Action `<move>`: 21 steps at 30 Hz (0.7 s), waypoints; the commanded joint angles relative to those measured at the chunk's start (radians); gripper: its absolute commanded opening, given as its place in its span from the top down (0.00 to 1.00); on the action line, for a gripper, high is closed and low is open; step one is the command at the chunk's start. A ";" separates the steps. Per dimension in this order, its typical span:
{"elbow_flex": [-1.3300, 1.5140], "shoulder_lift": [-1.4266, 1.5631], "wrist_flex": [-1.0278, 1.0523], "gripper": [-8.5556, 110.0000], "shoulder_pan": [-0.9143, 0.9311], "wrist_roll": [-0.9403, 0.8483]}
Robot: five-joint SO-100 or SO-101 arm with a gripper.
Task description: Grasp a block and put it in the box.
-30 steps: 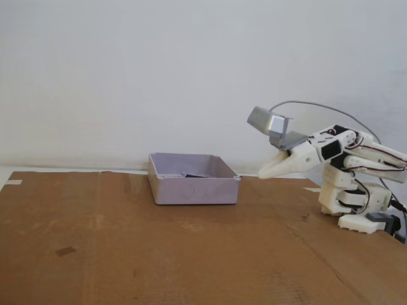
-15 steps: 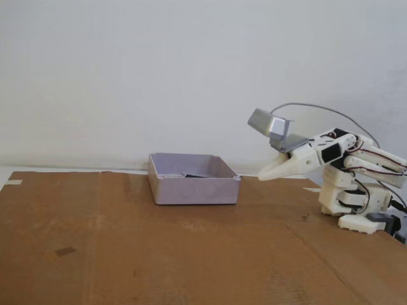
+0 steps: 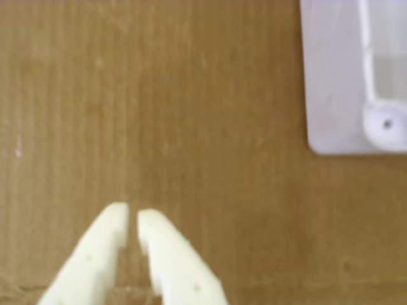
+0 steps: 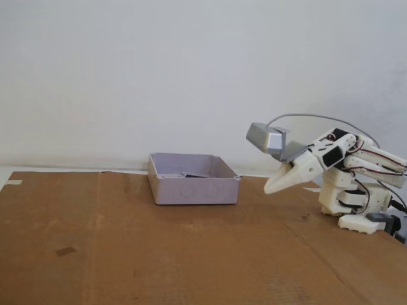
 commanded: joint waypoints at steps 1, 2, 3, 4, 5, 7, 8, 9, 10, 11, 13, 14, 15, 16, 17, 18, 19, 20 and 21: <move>0.044 0.054 0.049 0.93 0.003 0.003; 0.044 0.054 0.074 0.93 0.003 0.003; 0.044 0.054 0.097 0.93 0.003 0.003; 0.044 0.054 0.118 0.93 0.003 0.003; 0.044 0.054 0.138 0.93 0.003 0.003; 0.044 0.054 0.164 0.93 0.003 0.002; 0.044 0.054 0.173 0.93 0.003 -0.003; 0.044 0.054 0.183 0.93 0.003 -0.005; 0.044 0.054 0.193 0.93 0.003 -0.006; 0.044 0.054 0.206 0.93 0.003 -0.006; 0.044 0.054 0.236 0.93 0.003 -0.006; 0.044 0.054 0.256 0.93 0.003 -0.006; 0.044 0.054 0.275 0.93 0.003 -0.006; 0.044 0.054 0.291 0.93 0.003 -0.006; 0.044 0.054 0.308 0.93 0.003 -0.006; 0.044 0.054 0.325 0.93 0.003 -0.006; 0.044 0.054 0.342 0.93 0.003 -0.006; 0.044 0.054 0.357 0.93 0.003 -0.006; 0.044 0.054 0.374 0.93 0.003 -0.006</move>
